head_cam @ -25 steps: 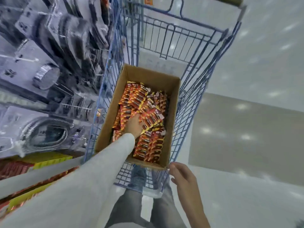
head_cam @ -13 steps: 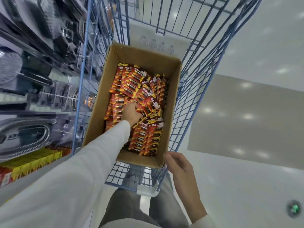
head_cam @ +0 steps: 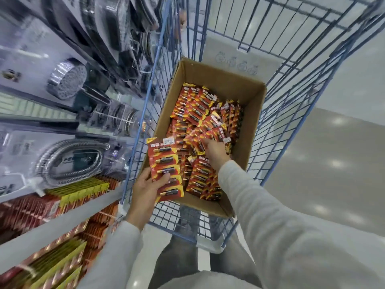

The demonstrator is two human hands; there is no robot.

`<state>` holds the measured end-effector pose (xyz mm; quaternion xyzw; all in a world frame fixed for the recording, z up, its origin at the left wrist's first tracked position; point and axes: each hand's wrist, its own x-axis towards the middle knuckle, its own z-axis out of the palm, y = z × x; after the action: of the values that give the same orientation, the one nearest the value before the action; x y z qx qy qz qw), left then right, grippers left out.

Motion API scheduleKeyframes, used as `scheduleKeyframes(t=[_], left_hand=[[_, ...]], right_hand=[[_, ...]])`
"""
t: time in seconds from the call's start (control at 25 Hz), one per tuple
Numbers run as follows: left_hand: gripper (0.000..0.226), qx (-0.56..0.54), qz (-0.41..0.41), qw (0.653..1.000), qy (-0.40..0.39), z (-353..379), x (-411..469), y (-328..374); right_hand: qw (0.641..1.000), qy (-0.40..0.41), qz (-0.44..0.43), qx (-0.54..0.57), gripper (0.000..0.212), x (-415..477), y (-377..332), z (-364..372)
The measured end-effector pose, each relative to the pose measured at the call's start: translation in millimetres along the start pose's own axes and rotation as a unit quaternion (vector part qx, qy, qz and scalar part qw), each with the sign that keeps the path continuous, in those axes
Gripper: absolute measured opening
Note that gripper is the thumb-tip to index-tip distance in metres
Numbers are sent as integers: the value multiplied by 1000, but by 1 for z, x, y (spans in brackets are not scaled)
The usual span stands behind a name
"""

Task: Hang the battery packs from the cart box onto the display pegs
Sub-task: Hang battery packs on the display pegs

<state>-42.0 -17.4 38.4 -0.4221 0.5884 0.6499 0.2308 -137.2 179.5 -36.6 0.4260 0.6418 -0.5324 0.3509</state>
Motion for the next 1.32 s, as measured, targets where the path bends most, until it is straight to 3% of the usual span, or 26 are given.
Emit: scheduleKeyframes(t=[0.12, 0.28, 0.36, 0.44, 0.48, 0.56, 0.72, 0.88, 1.08, 1.2, 1.32], left_hand=[[43, 1, 3, 1000, 8, -21, -19, -13], [45, 11, 0, 1000, 29, -39, -30, -29], [49, 10, 2, 999, 45, -43, -33, -32], [49, -11, 9, 998, 63, -44, -40, -33], [47, -24, 15, 997, 72, -42, -44, -31], [41, -61, 31, 994, 83, -38, -56, -26], [27, -144, 66, 983, 98, -23, -96, -18], [24, -242, 119, 954, 129, -9, -143, -20], [32, -374, 189, 892, 172, -13, -211, -43], [39, -419, 241, 853, 194, -28, -260, -57], [38, -451, 292, 806, 250, -53, -312, -82]], right_hand=[[969, 29, -25, -244, 48, 43, -8, 13], [955, 84, -52, -281, 40, 61, 6, 12], [967, 111, -51, -223, 37, 64, 9, 12], [996, 91, -8, -23, 38, 55, 5, 13], [994, 76, 5, 79, 38, 50, 3, 15], [987, 62, -28, 143, 36, 36, 3, 8], [981, -24, -163, 106, 25, -29, -10, -24], [968, -149, -180, 87, 25, -109, -15, -62], [931, -305, -188, 70, 27, -213, -4, -71], [887, -429, -156, 71, 40, -263, 8, -53], [848, -500, -178, -11, 39, -321, 25, -19]])
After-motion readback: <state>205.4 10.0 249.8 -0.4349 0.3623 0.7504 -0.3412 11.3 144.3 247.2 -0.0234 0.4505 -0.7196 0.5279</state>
